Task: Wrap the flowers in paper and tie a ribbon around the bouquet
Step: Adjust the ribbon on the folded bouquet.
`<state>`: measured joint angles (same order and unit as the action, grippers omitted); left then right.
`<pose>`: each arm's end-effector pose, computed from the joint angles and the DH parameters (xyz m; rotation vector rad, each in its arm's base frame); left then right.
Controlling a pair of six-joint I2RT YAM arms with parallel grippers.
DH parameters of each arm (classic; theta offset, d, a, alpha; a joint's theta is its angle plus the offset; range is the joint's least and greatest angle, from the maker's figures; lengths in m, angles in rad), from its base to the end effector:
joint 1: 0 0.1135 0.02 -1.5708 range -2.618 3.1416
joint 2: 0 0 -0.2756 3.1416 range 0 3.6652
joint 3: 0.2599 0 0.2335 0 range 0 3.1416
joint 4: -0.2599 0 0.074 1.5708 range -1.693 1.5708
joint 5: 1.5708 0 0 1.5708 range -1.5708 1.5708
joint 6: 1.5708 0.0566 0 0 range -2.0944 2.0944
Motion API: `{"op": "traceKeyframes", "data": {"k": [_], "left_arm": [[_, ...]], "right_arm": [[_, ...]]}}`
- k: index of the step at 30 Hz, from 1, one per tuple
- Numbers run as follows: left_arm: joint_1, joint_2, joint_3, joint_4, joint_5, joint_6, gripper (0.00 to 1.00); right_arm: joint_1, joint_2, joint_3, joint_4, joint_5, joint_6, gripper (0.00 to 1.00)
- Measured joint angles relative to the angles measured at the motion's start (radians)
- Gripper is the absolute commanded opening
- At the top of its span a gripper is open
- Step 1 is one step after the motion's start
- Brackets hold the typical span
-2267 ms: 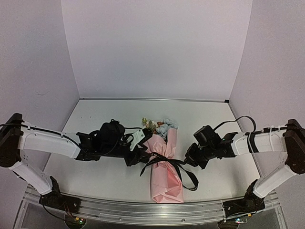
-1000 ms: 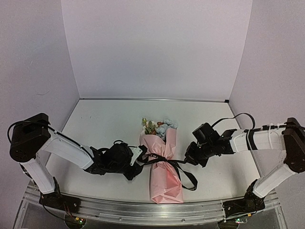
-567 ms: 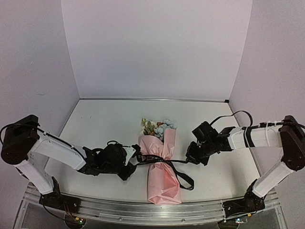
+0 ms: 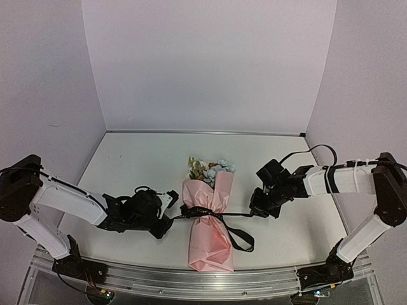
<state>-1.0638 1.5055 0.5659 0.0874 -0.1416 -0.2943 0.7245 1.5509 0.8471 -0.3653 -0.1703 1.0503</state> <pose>0.1377 -0.2315 0.1439 0.8629 2.3056 -0.4447 0.2092 0.1979 0.1750 0.4030 2.8383 0.7240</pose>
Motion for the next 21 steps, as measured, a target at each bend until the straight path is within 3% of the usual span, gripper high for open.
{"op": "traceKeyframes", "data": {"k": [21], "left_arm": [[0.014, 0.041, 0.109, -0.302, -0.072, -0.199, 0.00]], "right_arm": [[-0.024, 0.020, 0.000, -0.024, -0.019, -0.052, 0.00]]}}
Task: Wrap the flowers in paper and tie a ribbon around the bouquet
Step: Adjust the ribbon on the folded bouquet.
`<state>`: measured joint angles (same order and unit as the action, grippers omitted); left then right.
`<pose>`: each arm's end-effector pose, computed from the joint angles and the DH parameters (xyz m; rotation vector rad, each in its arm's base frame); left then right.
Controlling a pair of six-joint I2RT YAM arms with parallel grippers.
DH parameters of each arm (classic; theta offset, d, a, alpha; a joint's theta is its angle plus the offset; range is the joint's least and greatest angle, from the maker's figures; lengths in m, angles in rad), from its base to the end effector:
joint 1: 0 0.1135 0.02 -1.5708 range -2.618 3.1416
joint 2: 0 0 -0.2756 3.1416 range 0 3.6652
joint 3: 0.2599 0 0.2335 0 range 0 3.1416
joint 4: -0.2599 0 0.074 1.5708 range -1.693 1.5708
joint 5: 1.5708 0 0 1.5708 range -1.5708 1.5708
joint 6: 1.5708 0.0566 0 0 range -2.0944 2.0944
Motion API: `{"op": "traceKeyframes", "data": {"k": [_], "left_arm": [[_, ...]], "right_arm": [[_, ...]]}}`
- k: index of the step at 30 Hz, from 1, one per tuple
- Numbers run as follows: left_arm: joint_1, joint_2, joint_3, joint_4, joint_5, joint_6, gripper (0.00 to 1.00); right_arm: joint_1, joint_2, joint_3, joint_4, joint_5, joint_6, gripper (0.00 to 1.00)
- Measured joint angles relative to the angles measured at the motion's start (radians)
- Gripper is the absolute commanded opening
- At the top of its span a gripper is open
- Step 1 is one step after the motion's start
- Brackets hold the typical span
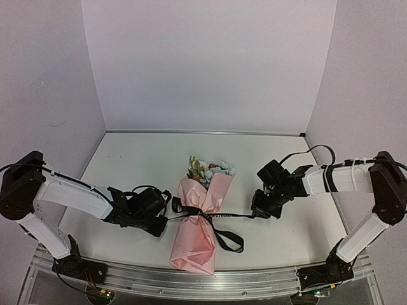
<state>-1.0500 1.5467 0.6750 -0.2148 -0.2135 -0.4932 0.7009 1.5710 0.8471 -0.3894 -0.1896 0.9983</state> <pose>0.1421 -0.2237 0.1405 0.6578 2.5553 -0.2517 0.2118 0.1927 0.1683 0.3662 2.8778 0.6892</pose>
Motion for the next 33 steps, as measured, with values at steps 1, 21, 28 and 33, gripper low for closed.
{"op": "traceKeyframes", "data": {"k": [1, 21, 28, 33], "left_arm": [[0.000, 0.000, 0.000, -0.009, 0.000, -0.005, 0.00], [-0.005, 0.002, 0.057, -0.103, 0.016, -0.040, 0.00], [-0.054, 0.002, 0.057, -0.064, 0.063, -0.034, 0.00], [-0.114, 0.002, 0.058, -0.008, 0.081, -0.025, 0.00]], "right_arm": [[0.000, 0.000, 0.000, 0.000, 0.000, -0.002, 0.00], [0.002, 0.001, 0.017, -0.107, -0.032, -0.091, 0.36], [0.088, -0.045, 0.114, -0.228, 0.019, -0.262, 0.53], [0.151, -0.059, 0.213, -0.271, 0.029, -0.374, 0.53]]}}
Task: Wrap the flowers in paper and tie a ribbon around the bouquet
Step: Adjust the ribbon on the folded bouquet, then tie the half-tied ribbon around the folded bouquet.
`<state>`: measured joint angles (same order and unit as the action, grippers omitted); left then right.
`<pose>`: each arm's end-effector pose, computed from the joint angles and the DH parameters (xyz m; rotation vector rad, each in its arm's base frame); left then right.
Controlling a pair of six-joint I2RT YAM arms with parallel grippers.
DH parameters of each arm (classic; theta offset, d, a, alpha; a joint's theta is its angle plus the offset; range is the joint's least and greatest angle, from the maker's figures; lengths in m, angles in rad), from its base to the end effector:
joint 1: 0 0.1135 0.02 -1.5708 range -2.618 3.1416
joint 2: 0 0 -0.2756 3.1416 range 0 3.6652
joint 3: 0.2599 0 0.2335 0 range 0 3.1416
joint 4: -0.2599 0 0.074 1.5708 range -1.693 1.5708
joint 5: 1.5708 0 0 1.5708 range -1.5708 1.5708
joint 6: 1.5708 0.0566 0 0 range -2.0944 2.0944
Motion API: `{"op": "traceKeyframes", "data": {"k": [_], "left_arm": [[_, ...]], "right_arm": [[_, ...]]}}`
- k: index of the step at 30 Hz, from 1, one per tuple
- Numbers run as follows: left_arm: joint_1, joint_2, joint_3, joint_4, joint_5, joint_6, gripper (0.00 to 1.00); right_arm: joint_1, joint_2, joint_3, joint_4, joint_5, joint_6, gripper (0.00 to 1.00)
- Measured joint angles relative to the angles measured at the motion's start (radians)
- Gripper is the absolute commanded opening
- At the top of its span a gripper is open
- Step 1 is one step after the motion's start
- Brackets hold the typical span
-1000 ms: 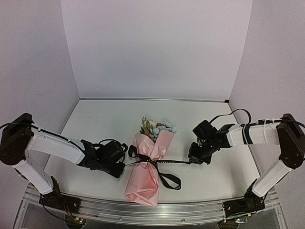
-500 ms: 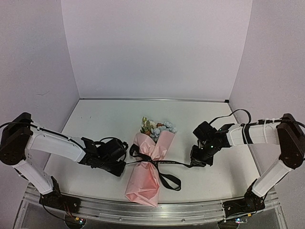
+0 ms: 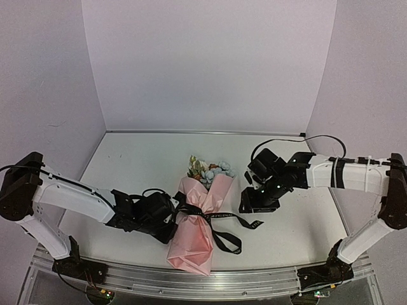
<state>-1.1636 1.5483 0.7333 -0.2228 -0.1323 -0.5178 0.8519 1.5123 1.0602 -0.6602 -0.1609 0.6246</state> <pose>0.1171 -0.2526 0.1539 0.7980 2.5362 -0.4233 0.1845 0.2246 0.2276 -0.3758 2.8204 0.6164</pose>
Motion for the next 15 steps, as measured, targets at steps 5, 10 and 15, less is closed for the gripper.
{"op": "traceKeyframes", "data": {"k": [5, 10, 15], "left_arm": [[-0.036, 0.019, 0.031, 0.036, 0.001, 0.013, 0.00], [-0.043, 0.026, 0.044, 0.033, -0.024, -0.023, 0.08], [-0.042, 0.015, 0.041, -0.014, -0.076, -0.076, 0.43]], "right_arm": [[0.048, 0.026, 0.071, -0.047, -0.009, -0.050, 0.53], [0.109, 0.033, 0.051, -0.112, -0.008, -0.035, 0.53], [0.181, 0.041, 0.000, -0.137, 0.007, 0.023, 0.58]]}}
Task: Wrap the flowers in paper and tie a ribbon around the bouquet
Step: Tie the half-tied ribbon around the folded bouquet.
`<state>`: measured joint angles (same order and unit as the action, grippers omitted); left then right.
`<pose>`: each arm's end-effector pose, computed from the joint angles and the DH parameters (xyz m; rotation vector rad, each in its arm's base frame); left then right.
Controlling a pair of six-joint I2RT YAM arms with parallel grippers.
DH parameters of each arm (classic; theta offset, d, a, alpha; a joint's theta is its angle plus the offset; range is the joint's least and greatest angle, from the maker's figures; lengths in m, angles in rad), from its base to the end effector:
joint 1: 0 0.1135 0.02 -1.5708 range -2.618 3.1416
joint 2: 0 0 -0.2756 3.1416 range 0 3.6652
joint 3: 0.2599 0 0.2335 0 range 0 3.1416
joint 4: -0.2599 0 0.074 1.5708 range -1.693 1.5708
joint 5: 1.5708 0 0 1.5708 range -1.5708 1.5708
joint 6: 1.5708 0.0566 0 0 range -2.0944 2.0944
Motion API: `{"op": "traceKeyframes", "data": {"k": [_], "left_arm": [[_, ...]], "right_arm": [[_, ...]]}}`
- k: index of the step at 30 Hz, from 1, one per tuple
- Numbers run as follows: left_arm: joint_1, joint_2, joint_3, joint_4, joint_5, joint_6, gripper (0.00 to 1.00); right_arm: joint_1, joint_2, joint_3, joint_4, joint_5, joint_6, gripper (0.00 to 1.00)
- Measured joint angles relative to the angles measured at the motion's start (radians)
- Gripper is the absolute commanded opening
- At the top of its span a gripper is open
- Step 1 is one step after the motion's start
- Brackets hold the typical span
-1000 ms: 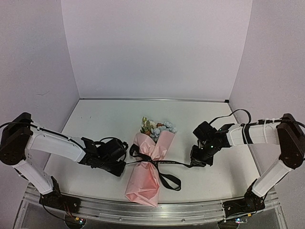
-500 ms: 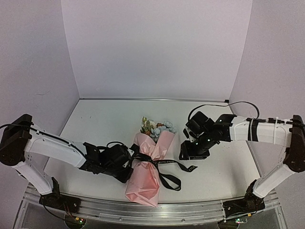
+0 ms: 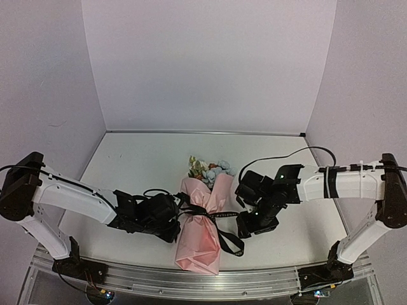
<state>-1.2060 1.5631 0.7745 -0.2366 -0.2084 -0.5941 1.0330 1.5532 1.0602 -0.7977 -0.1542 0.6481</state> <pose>0.1132 -0.2636 0.1607 0.7146 2.5161 -0.4031 0.1351 0.2434 0.2103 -0.6124 2.9701 0.4747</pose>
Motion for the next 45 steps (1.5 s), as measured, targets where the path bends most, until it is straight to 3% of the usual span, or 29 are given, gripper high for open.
{"op": "traceKeyframes", "data": {"k": [5, 10, 14, 19, 28, 34, 37, 39, 41, 45], "left_arm": [[0.000, -0.088, -0.022, -0.041, -0.074, -0.050, 0.60], [0.028, -0.224, -0.025, -0.057, -0.132, -0.068, 0.59], [0.170, -0.265, -0.033, 0.000, -0.089, -0.040, 0.57], [0.280, -0.199, -0.041, 0.087, -0.004, 0.047, 0.58], [0.324, -0.006, -0.025, 0.230, 0.152, 0.141, 0.58], [0.326, 0.042, -0.014, 0.301, 0.215, 0.149, 0.59], [0.329, 0.064, -0.001, 0.320, 0.232, 0.149, 0.50], [0.332, 0.083, 0.012, 0.329, 0.238, 0.145, 0.39], [0.336, 0.099, 0.019, 0.339, 0.243, 0.148, 0.23], [0.340, 0.114, 0.024, 0.339, 0.252, 0.149, 0.03]], "right_arm": [[0.055, 0.029, -0.012, -0.013, 0.039, 0.061, 0.59], [0.072, 0.081, -0.013, 0.005, 0.070, 0.122, 0.58], [0.072, 0.115, -0.019, 0.036, 0.086, 0.165, 0.53], [0.072, 0.160, -0.022, 0.073, 0.085, 0.208, 0.45], [0.073, 0.199, -0.029, 0.119, 0.063, 0.260, 0.30], [0.077, 0.213, -0.029, 0.128, 0.054, 0.277, 0.16], [0.078, 0.217, -0.029, 0.129, 0.052, 0.280, 0.06], [0.078, 0.219, -0.029, 0.129, 0.052, 0.283, 0.00], [0.078, 0.219, -0.029, 0.127, 0.055, 0.285, 0.00], [0.078, 0.219, -0.026, 0.101, 0.074, 0.270, 0.00]]}}
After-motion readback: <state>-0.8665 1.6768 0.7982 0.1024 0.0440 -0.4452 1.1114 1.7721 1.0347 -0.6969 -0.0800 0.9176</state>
